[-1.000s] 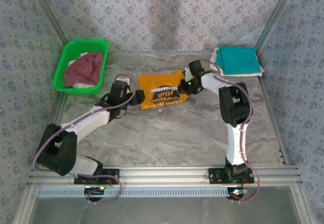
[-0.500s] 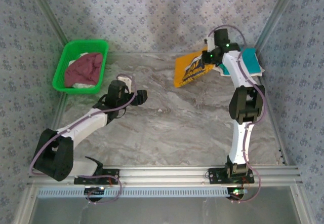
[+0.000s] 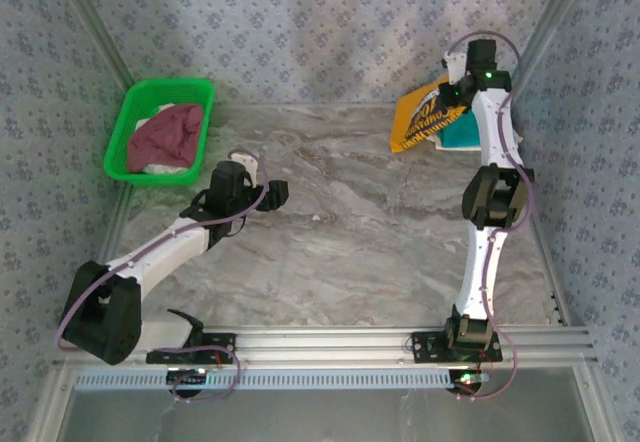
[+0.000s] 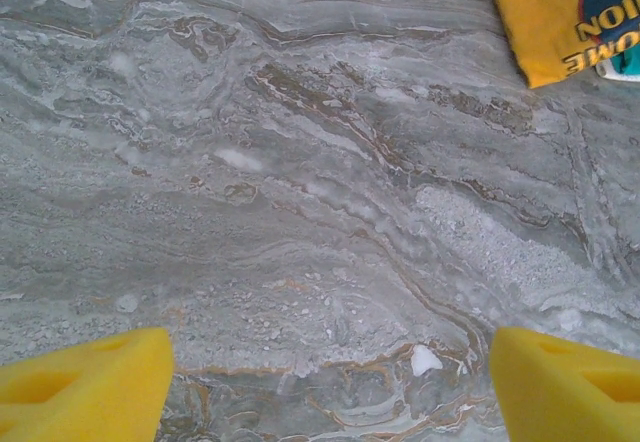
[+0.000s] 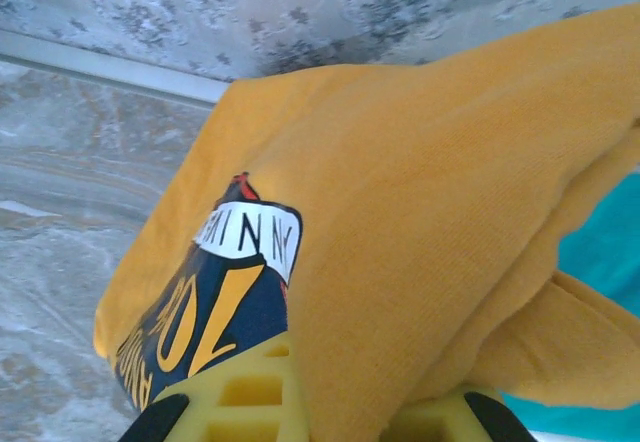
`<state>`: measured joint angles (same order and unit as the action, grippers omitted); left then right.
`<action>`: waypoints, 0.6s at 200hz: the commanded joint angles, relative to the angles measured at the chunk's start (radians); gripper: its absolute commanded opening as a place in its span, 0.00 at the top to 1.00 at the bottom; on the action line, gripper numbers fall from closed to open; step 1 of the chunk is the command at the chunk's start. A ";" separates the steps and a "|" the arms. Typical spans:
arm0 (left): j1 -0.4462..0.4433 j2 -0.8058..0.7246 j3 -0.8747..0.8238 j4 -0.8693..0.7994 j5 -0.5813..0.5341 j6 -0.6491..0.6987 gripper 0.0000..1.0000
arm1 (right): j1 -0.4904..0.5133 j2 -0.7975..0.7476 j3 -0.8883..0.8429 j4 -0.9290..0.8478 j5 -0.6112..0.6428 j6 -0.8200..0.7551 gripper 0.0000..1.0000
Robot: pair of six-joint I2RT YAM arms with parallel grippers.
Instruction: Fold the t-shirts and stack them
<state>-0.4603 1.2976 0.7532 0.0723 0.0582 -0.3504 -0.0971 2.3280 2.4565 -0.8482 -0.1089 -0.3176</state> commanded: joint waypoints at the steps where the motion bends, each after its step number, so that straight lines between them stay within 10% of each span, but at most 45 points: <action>1: -0.002 -0.015 0.016 -0.026 -0.017 0.030 0.18 | -0.045 0.020 0.086 0.099 -0.026 -0.076 1.00; 120: 0.003 -0.034 0.052 -0.090 -0.024 0.051 0.17 | -0.181 0.153 0.078 0.284 -0.006 -0.167 1.00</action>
<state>-0.4603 1.2957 0.7570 0.0097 0.0509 -0.3222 -0.2413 2.4416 2.5309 -0.6632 -0.1459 -0.4633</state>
